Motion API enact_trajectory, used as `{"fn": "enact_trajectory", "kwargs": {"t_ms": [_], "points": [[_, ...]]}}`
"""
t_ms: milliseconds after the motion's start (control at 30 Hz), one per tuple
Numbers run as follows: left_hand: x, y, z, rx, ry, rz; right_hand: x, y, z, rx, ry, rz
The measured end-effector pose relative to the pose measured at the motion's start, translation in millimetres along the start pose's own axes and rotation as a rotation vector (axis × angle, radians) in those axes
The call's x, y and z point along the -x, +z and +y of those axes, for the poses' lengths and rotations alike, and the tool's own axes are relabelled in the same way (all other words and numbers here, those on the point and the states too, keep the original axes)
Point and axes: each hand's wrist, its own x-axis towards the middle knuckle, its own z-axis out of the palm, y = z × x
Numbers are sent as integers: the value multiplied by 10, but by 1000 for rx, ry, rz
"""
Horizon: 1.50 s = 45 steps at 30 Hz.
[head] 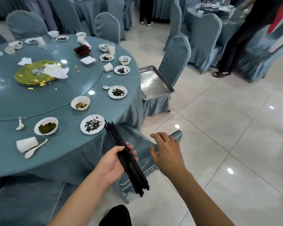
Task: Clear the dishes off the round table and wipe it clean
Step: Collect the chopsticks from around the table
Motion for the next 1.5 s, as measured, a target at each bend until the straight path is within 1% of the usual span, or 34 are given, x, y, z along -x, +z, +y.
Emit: {"fn": "enact_trajectory", "kwargs": {"t_ms": [167, 333, 600, 700, 800, 900, 1067, 1167, 1500], "points": [[-275, 513, -239, -84, -32, -36, -47, -210, 686, 15, 63, 51], [-744, 1120, -397, -109, -78, -69, -352, -362, 1330, 22, 109, 69], [-1683, 2237, -386, -60, -109, -48, -1354, -649, 2307, 59, 130, 73], [-2013, 2607, -327, -68, -113, -61, -1781, -759, 2631, 72, 131, 83], [-2317, 2914, -241, -59, -98, -40, -2191, -840, 2896, 68, 127, 60], [-2593, 3124, -141, -29, -92, -18, -2583, -868, 3082, 74, 95, 33], [-3125, 3350, 46, 29, -61, 67, -3359, -761, 3341, 35, 22, -25], [-3423, 3544, 138, 58, -30, 107, -3857, -688, 3516, 26, -45, -69], [-4473, 4347, 393, 125, 92, 317, -5440, -623, 4214, 15, -271, -194]]}}
